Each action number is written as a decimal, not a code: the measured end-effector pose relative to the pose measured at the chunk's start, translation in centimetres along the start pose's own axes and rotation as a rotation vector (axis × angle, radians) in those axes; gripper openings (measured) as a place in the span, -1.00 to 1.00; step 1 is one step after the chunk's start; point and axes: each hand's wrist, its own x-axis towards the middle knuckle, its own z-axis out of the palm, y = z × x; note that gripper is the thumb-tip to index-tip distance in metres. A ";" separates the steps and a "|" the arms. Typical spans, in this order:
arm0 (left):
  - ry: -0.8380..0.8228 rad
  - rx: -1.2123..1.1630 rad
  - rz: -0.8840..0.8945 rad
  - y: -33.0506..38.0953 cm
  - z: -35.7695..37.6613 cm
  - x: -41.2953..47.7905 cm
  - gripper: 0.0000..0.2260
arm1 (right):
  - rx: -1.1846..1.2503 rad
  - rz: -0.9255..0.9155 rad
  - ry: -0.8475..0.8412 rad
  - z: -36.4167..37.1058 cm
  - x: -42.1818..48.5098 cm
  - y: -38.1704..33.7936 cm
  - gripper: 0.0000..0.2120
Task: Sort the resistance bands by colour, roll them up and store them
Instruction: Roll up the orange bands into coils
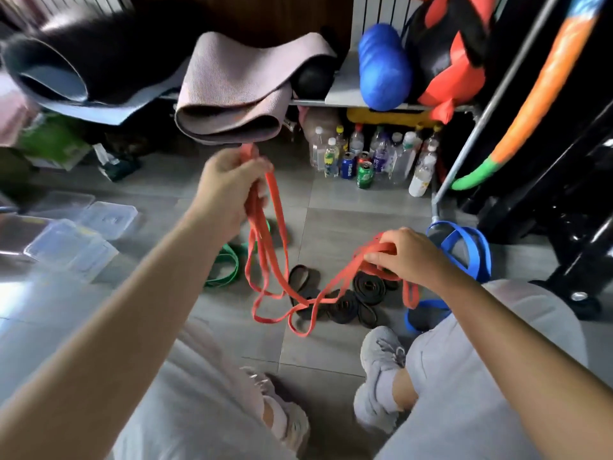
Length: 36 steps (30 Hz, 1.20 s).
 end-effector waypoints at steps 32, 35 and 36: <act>-0.478 0.725 0.000 -10.5 2.4 -3.8 -0.87 | 0.773 -0.206 0.079 -0.2 -1.4 -2.5 -0.71; -0.512 0.881 -0.030 -11.5 0.6 -4.2 -0.81 | 0.750 -0.126 0.165 0.1 -1.3 -0.5 -0.72; -0.493 0.867 -0.040 -11.7 -0.2 -4.4 -0.78 | 0.713 -0.097 0.191 0.2 -1.4 0.1 -0.73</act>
